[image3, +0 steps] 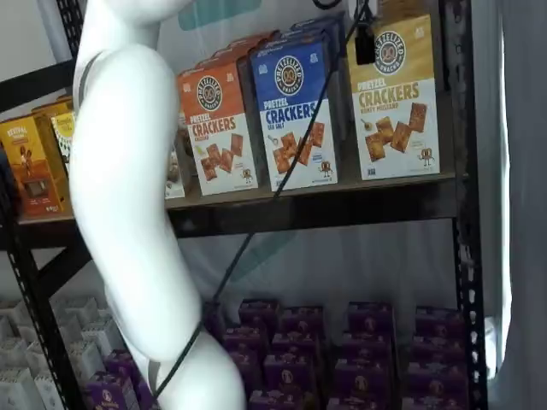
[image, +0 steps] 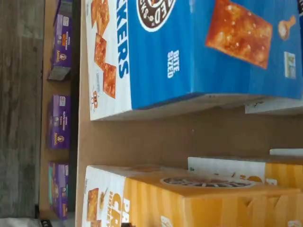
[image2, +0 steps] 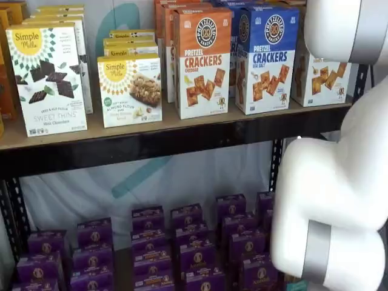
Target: Retrieve the yellow and white box located on the top shelf, the sixth one from the left
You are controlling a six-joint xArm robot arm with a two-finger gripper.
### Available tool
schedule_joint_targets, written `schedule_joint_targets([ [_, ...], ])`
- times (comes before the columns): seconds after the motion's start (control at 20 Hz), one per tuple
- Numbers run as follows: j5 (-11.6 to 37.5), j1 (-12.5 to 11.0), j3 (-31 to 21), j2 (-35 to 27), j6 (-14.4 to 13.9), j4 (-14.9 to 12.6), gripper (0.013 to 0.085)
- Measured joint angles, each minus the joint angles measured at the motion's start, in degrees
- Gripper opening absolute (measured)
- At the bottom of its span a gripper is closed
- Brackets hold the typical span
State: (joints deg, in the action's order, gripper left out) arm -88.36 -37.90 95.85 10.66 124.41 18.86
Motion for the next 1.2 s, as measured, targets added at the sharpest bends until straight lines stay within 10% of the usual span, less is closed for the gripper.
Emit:
schedule_joint_targets([
  [1.2,-4.2,3.9,1.0,0.2,-1.6,-10.8,0.0850],
])
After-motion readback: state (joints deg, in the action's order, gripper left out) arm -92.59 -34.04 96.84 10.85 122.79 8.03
